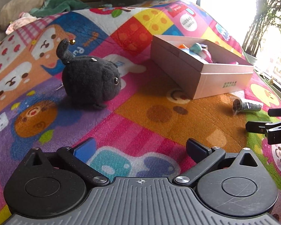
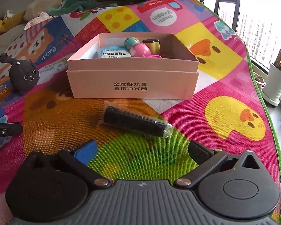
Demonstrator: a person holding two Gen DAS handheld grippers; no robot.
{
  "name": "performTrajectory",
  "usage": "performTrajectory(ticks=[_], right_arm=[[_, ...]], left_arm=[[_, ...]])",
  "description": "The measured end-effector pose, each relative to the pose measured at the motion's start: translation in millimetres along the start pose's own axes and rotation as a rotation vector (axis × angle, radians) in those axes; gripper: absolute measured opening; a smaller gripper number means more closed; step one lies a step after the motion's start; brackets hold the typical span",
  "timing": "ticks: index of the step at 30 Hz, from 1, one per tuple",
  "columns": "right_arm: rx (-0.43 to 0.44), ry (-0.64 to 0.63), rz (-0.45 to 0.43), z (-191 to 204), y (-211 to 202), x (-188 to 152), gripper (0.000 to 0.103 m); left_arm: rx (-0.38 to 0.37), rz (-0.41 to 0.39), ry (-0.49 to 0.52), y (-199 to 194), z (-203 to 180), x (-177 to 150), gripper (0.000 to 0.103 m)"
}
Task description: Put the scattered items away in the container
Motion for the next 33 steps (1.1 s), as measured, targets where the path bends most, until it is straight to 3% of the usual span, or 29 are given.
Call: performTrajectory(ticks=[5, 9, 15, 16, 19, 22, 29, 33], right_arm=[[-0.003, 0.019, -0.006, -2.7, -0.6, -0.3, 0.103], [0.000, 0.022, -0.008, -2.5, -0.4, -0.4, 0.103], [0.004, 0.026, -0.010, -3.9, -0.2, -0.1, 0.103], [0.004, 0.026, -0.010, -3.8, -0.1, -0.1, 0.103], [0.005, 0.027, -0.011, -3.8, -0.2, -0.2, 0.103], [0.007, 0.028, -0.012, -4.3, -0.4, 0.0, 0.103], [0.013, 0.035, -0.018, -5.4, -1.7, -0.2, 0.103], [0.013, 0.035, -0.018, -5.4, -1.6, -0.3, 0.103]], left_arm=[[0.142, -0.130, -0.093, 8.6, 27.1, 28.5, 0.103], [0.184, -0.152, -0.038, 38.8, 39.0, 52.8, 0.103], [0.130, -0.118, -0.033, 70.4, 44.5, 64.7, 0.102], [0.128, -0.117, -0.041, 70.5, 44.2, 64.4, 0.093], [0.112, -0.116, -0.042, 64.1, 40.0, 62.1, 0.091], [0.080, -0.116, -0.031, 49.5, 31.1, 55.2, 0.091], [-0.123, -0.133, -0.013, -16.2, -12.2, 25.6, 0.092], [-0.136, -0.136, 0.011, -36.6, -35.7, 4.7, 0.093]])
Point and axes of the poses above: each gripper's, at about its wrist camera, not at the fingertips, and y roughly the way its jaws point, z to its left, x to its top, the point moved 2 cm from there along y, roughly the way its jaws point, and after that the axes turned 15 degrees about x, right-handed, at the moved point
